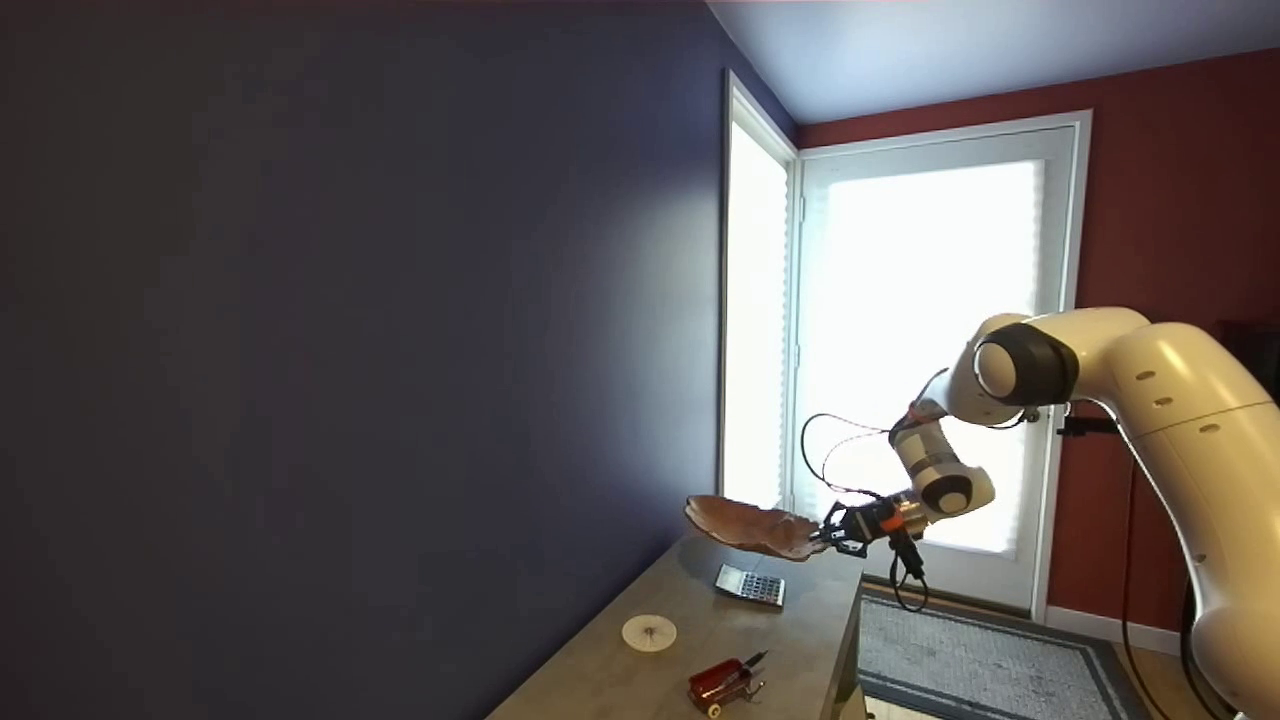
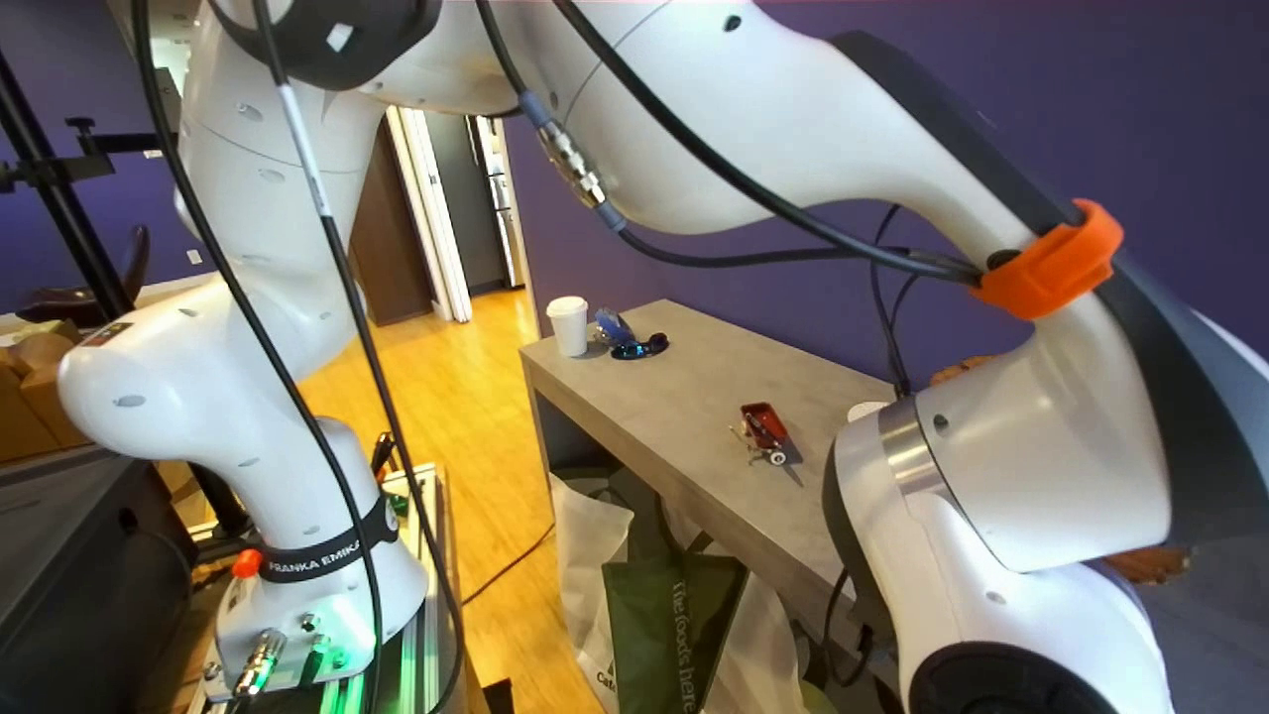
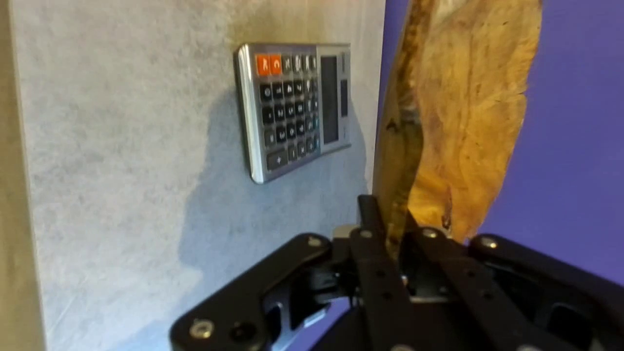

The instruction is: Move the wooden tray to the right

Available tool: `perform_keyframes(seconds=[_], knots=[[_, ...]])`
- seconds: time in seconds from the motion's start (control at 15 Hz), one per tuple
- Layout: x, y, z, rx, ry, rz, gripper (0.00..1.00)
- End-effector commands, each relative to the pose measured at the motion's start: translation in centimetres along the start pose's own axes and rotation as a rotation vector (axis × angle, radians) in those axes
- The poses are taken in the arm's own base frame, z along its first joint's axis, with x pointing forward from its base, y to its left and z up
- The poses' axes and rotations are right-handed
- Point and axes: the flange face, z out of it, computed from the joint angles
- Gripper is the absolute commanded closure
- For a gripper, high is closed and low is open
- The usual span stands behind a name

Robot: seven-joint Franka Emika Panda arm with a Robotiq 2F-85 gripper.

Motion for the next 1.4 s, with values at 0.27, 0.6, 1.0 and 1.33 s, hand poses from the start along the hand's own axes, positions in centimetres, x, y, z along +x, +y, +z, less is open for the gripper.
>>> perform_keyframes(seconds=[0.27,0.6,1.0,1.33], knots=[[0.9,0.5,-0.2,0.018,0.098,0.047,0.98],[2.6,2.0,0.5,-0.028,0.17,0.087,0.98],[5.3,3.5,0.9,-0.027,0.235,0.137,0.98],[7.2,4.2,2.2,-0.009,0.23,0.126,0.98]])
